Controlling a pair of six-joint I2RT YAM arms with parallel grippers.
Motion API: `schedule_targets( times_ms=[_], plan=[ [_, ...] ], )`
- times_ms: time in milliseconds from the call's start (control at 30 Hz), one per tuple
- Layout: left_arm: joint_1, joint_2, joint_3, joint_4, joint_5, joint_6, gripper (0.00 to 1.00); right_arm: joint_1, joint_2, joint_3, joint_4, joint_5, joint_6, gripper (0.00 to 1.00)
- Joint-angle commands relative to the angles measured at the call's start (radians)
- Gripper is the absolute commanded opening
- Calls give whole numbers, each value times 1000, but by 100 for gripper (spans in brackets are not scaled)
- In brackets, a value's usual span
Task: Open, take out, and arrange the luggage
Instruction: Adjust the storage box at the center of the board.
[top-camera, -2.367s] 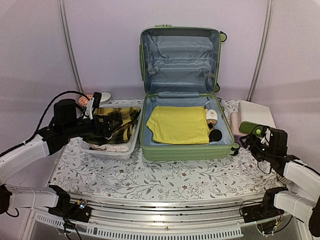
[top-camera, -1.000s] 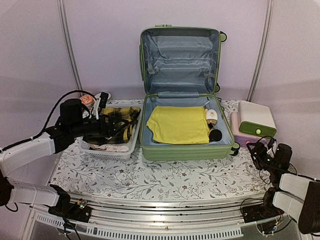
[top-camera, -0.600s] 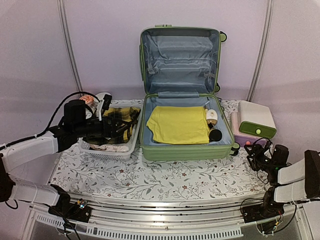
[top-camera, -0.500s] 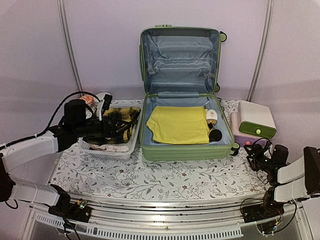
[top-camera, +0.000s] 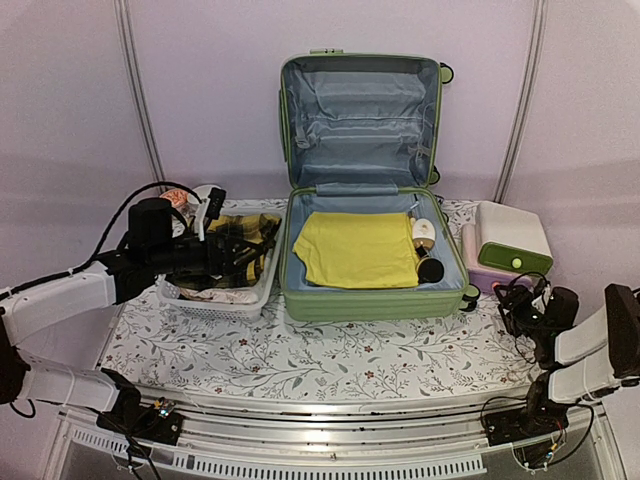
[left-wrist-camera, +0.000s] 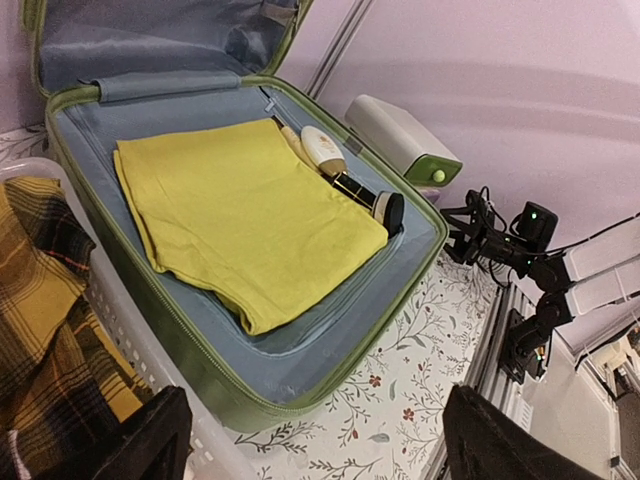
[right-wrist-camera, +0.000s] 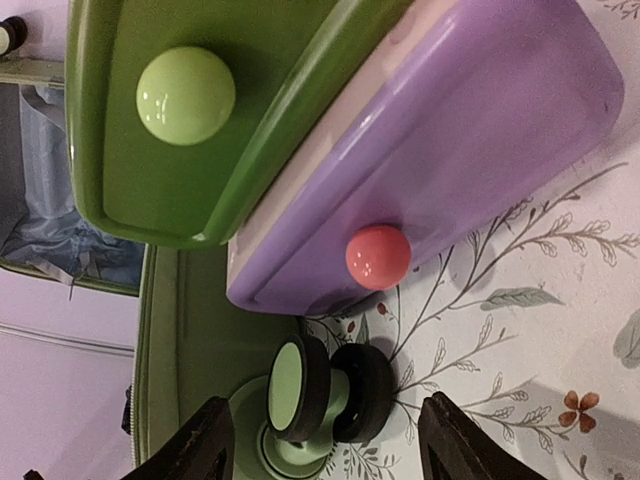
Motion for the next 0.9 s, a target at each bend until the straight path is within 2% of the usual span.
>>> schedule_targets(
  times_ms=[0,200,467,633,733,867],
  plan=[
    [-18,-13,18,0,-8,-3,90,-12,48,53,68,7,8,64],
    [-22,-9,21,0,-10,-5,90,-11,176,65,199,47,61,59],
    [-26,-31,5,-10,-26,-2,90,-12,493,101,569,-1,160,51],
    [-27,-45,-1,-20,-39,0,90,-12,683,115,806,-36,255,50],
    [-27,-47,-2,-24,-43,0,89,-12,685,118,805,-29,268,51],
    [-27,-47,-4,-26,-45,0,89,-11,620,141,663,-27,228,51]
  ],
)
